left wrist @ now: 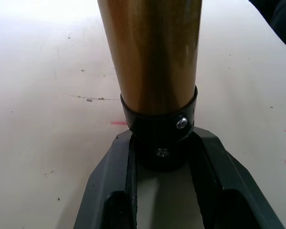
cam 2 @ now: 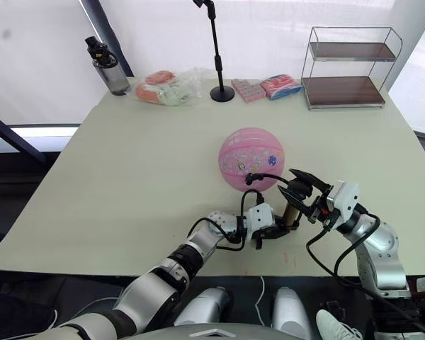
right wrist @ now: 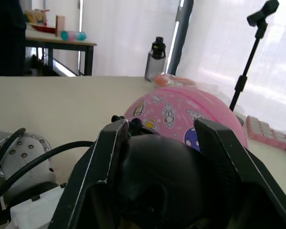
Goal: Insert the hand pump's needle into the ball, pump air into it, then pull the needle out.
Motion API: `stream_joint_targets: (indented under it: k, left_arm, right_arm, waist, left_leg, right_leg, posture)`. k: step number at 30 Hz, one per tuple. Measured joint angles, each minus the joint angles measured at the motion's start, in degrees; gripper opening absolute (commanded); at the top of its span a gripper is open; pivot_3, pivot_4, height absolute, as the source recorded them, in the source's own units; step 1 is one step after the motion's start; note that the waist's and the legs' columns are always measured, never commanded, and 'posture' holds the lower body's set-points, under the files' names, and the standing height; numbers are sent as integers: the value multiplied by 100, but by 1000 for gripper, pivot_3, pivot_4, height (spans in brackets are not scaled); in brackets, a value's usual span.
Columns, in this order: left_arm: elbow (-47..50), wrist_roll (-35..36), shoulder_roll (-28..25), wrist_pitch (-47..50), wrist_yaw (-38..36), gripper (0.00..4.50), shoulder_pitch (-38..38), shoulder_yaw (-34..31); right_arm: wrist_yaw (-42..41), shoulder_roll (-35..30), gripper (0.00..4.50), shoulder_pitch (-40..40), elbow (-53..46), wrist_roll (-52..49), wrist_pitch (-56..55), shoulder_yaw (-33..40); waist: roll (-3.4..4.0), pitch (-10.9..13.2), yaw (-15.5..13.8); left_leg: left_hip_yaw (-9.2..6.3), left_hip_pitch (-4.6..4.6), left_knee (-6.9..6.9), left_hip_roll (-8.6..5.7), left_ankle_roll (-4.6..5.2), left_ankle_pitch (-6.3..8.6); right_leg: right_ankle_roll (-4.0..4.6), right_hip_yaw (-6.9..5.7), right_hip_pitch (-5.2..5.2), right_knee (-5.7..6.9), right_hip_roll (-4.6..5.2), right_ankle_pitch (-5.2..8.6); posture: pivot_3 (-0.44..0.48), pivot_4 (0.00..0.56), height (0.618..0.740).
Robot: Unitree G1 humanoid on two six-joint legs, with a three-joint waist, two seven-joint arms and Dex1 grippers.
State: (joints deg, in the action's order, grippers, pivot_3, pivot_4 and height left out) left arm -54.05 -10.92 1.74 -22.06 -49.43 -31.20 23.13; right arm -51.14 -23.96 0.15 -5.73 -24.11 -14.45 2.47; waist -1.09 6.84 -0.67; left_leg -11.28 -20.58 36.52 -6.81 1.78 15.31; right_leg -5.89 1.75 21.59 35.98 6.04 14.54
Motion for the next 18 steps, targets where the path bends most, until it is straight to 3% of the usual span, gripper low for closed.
stream_joint_targets:
  k: [6,13,18]
  left_arm:
    - [4,0,-1,4,2,1089,0,2]
    - [74,10,16,-20,-45,1089,2,4]
    - [101,19,16,-23,-60,1089,1,6]
  right_arm:
    - [52,-60,1914,7,-152,-28,13,-18]
    - [108,-772,1914,-22,-891,-648,1290,204]
    - [289,-1309,1914,-422,-1708,-1668,2208,852]
  waist:
    - [3,-1,-2]
    - [36,34,-13]
    - [29,58,-18]
  left_leg:
    - [-1,-1,0,0,0,0]
    - [0,-20,1,-4,0,0]
    - [0,-24,1,-3,0,0]
  right_leg:
    - [0,0,0,0,-1,0]
    - [7,2,10,0,5,-4]
    - [6,1,9,-2,6,-4]
  posture:
    - [0,150,736]
    - [0,150,736]
    - [0,150,736]
